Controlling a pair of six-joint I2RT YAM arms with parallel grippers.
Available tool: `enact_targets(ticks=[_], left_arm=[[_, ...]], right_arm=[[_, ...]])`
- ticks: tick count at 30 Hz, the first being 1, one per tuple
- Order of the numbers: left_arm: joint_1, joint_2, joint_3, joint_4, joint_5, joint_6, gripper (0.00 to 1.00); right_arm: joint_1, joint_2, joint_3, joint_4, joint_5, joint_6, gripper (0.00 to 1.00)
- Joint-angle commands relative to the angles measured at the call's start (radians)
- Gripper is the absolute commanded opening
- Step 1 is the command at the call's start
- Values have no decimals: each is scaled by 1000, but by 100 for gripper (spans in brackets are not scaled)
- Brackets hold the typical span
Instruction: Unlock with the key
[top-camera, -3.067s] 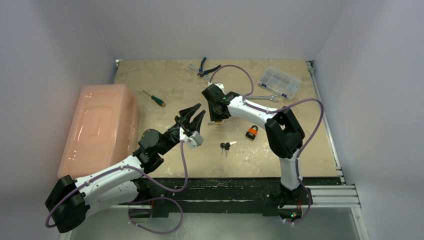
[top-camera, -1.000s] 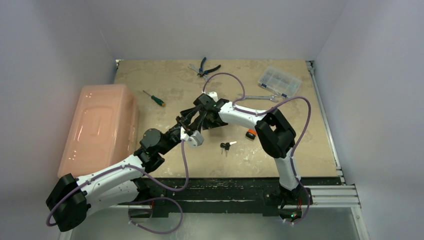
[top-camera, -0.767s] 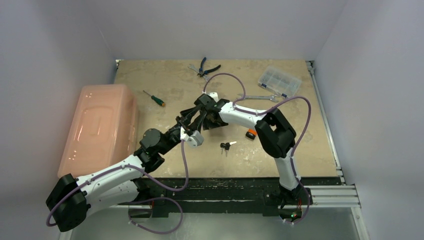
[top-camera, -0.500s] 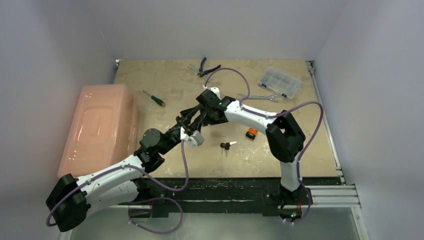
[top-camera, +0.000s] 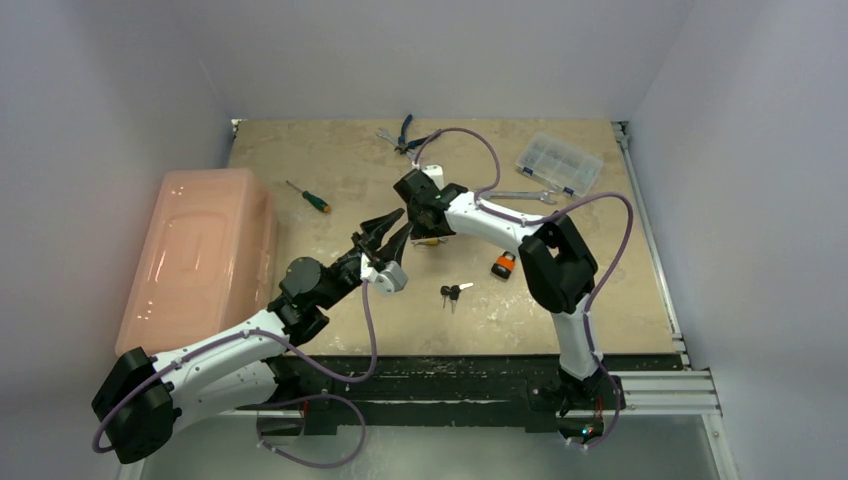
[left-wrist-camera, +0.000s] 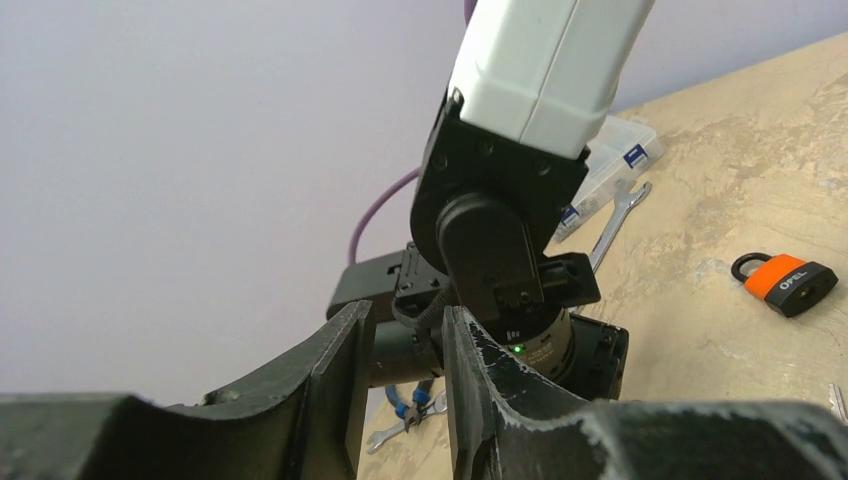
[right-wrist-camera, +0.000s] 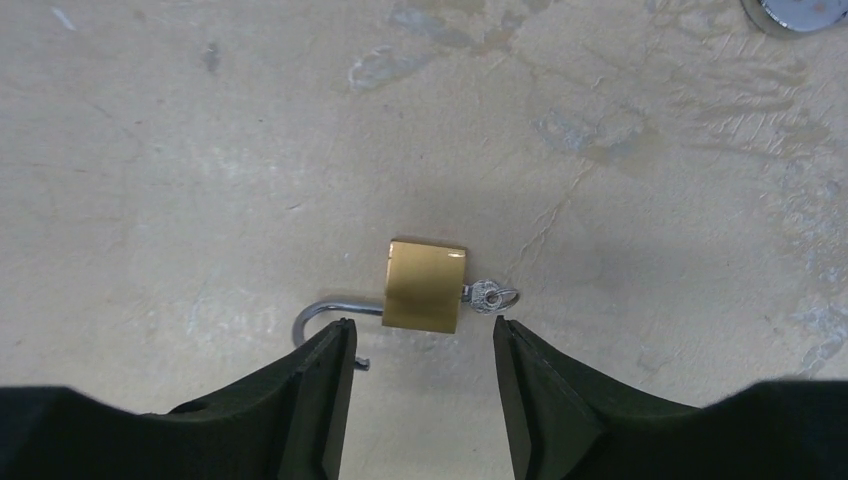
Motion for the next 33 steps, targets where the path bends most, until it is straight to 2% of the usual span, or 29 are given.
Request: enact_targets(ticks=[1,9,23,25,27,30,31,33], left_arm=[[4,-17,3,41,8,-11,35],[4,-21,5,40,10,-13,35],[5,-22,6,37,8,-13,35],[5,-24,4,36,9,-13,35],[5,-27,6,35,10,-12,35],[5,-33,6,34,10,-13,35],[5,-34,6,34,11,-13,35],[5,-35,7,34,13,-15,35]], right_arm=[[-1,3,30,5,13,22,58],[9,-1,-49,43,-26,38,51],[28,24,-73,47,-30,58,51],[28,12,-63,37,-21,48,55],[28,-8,-55,24,-11,45,64],[24,-51,-52,0,3,49,84],[22,-69,-52,-9,8,52,97],[20,-101,-57,-23,15,57,99]])
